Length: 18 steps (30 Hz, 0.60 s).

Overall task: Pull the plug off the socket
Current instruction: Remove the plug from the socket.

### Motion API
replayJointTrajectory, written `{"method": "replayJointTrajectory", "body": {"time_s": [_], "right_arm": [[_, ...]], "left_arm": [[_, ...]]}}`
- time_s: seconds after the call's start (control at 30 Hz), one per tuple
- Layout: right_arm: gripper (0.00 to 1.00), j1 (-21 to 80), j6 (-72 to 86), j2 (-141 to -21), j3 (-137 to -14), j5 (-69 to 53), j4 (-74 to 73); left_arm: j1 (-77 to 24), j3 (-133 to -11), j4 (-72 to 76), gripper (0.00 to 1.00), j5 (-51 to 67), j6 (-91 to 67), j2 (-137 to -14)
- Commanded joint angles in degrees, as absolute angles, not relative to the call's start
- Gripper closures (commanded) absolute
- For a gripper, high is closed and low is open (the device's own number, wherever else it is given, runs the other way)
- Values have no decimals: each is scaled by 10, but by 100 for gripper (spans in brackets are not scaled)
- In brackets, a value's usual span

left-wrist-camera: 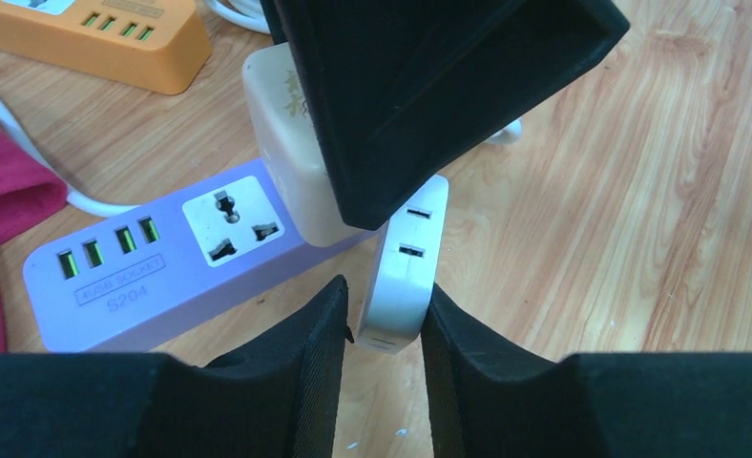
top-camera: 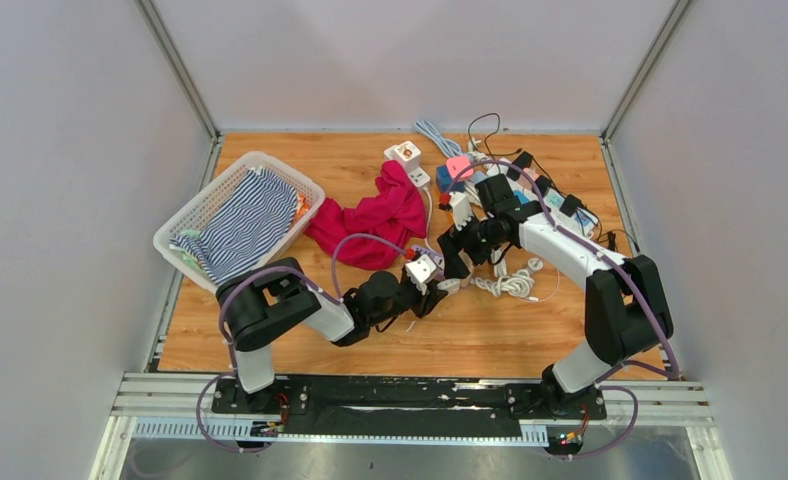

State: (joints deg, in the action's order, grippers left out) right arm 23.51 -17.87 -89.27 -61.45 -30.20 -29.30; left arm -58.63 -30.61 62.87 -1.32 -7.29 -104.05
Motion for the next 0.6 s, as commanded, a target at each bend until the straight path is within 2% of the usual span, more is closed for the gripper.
{"method": "replayJointTrajectory", "body": {"time_s": [0.0,0.07,0.2,0.23,0.33,0.4,0.57], "right_arm": [[15,243,-190,-901,-626,-292,-314],[16,243,-190,-902,-627,-290,-313],[18,243,-191,-901,-626,-285,-314],[19,243,-191,-901,-625,-283,-314],[23,243,-194,-898,-624,-276,-314],[29,243,-197,-896,-623,-273,-314],[56,243,-206,-893,-620,-268,-315]], "left_arm": [[-587,-323,650,66,-12,-77,-1058],[-586,-326,649,71,-9,-78,-1060],[-587,-325,647,97,-4,-76,-1058],[-586,-324,644,100,6,-77,-1056],[-586,-324,619,100,22,-91,-1045],[-586,-323,606,100,26,-112,-1036],[-585,-328,569,100,34,-176,-1019]]}}
